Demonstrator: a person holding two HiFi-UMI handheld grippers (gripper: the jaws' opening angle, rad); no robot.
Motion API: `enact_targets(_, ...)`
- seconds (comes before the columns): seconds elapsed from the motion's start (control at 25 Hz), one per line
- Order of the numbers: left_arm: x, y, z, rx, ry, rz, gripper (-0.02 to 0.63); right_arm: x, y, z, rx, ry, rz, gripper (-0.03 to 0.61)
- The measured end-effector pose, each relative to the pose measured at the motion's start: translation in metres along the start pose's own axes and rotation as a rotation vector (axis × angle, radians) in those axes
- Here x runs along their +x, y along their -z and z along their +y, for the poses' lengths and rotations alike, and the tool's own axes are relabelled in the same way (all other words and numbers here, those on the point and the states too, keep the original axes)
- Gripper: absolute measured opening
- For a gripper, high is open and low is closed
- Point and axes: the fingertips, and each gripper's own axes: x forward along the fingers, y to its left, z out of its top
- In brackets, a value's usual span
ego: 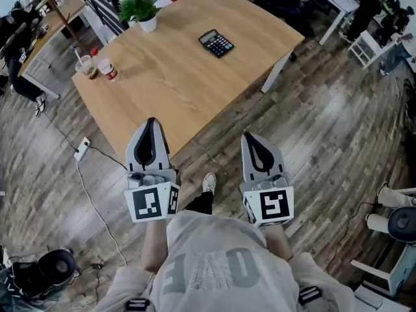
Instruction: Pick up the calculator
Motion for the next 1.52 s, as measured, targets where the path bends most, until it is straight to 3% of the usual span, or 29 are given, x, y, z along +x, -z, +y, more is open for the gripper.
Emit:
enact_targets(0.12,0.049,0.008,0.01,0.028,0.016,0.006,0.009,0.053,0.001,-0.016,0.007,-0.012,0.032,0.018)
enact_targets(0.24,0.088,0.013,0.026,0.005,0.004,0.004,0.009,0.092,0.003,-0.027,0.018,-0.013,0.058,0.018)
enact_targets(0.52,0.137,0.023,0.039,-0.014,-0.007,0.027,0.009,0.132,0.011,-0.046,0.077,-0.016,0.099,0.018)
enact_targets(0.84,0.168,0.029,0.041,-0.017,-0.031,0.031,0.009,0.183,0.003,-0.061,0.152,-0.092,0.034,0.018)
enact_targets(1.12,0.211,0.037,0.041,-0.023,-0.085,0.019,0.009,0.235,-0.011,-0.083,0.116,-0.199,-0.007,0.018)
enact_targets(1.52,0.263,0.033,0.032,0.008,-0.124,-0.009,0.009,0.29,-0.018,-0.118,0.104,-0.265,-0.021,0.018)
